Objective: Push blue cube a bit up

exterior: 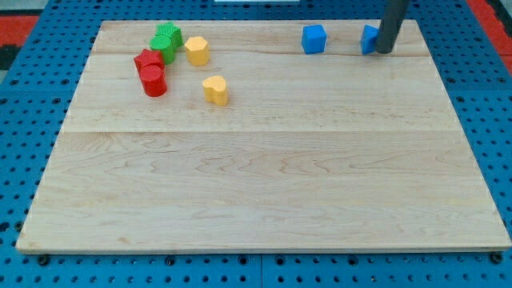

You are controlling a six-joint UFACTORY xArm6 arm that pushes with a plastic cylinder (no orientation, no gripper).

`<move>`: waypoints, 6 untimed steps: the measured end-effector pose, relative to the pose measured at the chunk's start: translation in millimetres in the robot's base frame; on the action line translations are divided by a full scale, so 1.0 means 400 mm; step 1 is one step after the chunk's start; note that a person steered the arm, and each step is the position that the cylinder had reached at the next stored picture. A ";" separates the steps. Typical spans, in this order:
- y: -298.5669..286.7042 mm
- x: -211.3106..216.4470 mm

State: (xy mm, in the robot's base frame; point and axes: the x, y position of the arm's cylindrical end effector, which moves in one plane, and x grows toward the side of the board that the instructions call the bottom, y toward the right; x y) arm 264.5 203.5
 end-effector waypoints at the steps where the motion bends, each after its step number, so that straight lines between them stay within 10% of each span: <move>1: -0.019 0.036; 6: -0.324 0.010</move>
